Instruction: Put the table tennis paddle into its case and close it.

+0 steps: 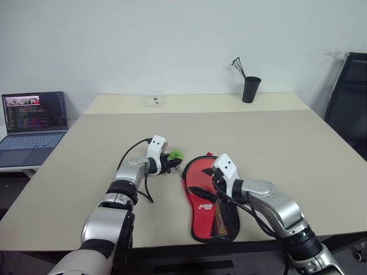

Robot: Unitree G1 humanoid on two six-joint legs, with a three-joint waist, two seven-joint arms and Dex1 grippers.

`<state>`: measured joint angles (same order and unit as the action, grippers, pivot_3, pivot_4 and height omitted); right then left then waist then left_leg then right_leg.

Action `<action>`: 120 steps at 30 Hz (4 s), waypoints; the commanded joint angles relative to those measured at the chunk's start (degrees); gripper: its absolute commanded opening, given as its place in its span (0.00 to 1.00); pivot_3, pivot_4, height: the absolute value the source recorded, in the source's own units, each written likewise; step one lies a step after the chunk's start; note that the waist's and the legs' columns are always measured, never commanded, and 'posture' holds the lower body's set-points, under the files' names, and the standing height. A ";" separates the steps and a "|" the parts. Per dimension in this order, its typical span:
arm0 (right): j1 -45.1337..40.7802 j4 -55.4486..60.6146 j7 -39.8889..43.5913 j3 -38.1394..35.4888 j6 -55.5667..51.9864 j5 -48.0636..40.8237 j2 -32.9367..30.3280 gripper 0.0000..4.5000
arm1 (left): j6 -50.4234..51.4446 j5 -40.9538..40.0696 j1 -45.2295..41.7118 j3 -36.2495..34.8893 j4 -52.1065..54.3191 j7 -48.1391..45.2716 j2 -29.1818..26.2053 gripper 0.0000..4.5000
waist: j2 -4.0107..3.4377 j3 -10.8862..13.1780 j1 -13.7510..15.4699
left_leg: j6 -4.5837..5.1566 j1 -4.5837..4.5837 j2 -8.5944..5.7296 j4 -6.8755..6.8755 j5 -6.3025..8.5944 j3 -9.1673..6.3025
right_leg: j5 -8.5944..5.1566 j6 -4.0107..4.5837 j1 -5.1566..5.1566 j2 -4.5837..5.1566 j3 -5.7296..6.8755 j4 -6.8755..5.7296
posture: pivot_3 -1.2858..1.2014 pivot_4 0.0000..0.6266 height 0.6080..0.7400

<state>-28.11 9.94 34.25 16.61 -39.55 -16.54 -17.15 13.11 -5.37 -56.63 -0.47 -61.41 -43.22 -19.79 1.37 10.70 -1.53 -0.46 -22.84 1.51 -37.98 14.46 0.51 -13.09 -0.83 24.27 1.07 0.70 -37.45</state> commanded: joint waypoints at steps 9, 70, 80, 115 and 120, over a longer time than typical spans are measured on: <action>-3.11 -10.87 -1.80 1.73 3.41 6.26 2.26 1.00 | -0.70 0.80 1.03 0.30 2.72 0.10 1.18 0.03 | 0.01 -0.01 0.01 | -0.01 0.06 0.00 -0.05 0.00 0.04 | -0.01 0.00 0.00 0.01 -0.01 -0.17 | 0.52 0.24 1.00; 17.15 4.65 -4.97 6.25 -8.98 9.45 0.97 1.00 | -34.28 42.08 -25.02 26.24 -17.94 28.46 26.92 0.03 | 0.47 -0.34 1.60 | -0.01 -0.04 -0.18 0.01 0.01 0.14 | 0.00 -0.07 -0.16 0.02 0.15 0.28 | 0.52 0.24 1.00; 15.79 1.97 -4.58 6.67 -6.82 10.37 1.37 1.00 | -37.46 38.87 -23.59 23.43 -17.32 22.60 26.41 0.82 | 0.49 -0.93 1.28 | -0.01 0.07 -0.16 0.01 0.01 0.18 | 0.00 -0.07 -0.22 0.00 0.11 0.27 | 0.52 0.24 1.00; -1.57 1.43 2.46 -14.17 -4.54 0.71 -14.37 1.00 | -25.36 6.92 0.39 3.19 3.66 -17.14 8.24 0.99 | 0.51 -0.99 1.25 | -0.01 -0.01 -0.06 0.01 0.00 0.20 | 0.04 -0.01 -0.14 -0.02 0.07 0.24 | 0.52 0.24 1.00; -5.64 -11.69 1.76 -12.95 4.48 5.18 -13.83 1.00 | -23.84 7.72 0.64 5.86 3.86 -17.03 9.18 0.99 | 0.51 -0.99 1.27 | 0.00 -0.01 -0.12 0.01 0.01 0.21 | 0.05 0.00 -0.15 -0.04 0.06 0.24 | 0.52 0.24 1.00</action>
<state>-32.48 -0.47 36.44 3.87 -38.10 -12.44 -31.05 -10.89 2.43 -55.13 5.17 -59.74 -60.43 -10.90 1.88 9.71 -0.26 -0.46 -22.86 1.40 -37.97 14.46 0.73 -13.04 -0.83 24.12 1.04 0.76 -37.21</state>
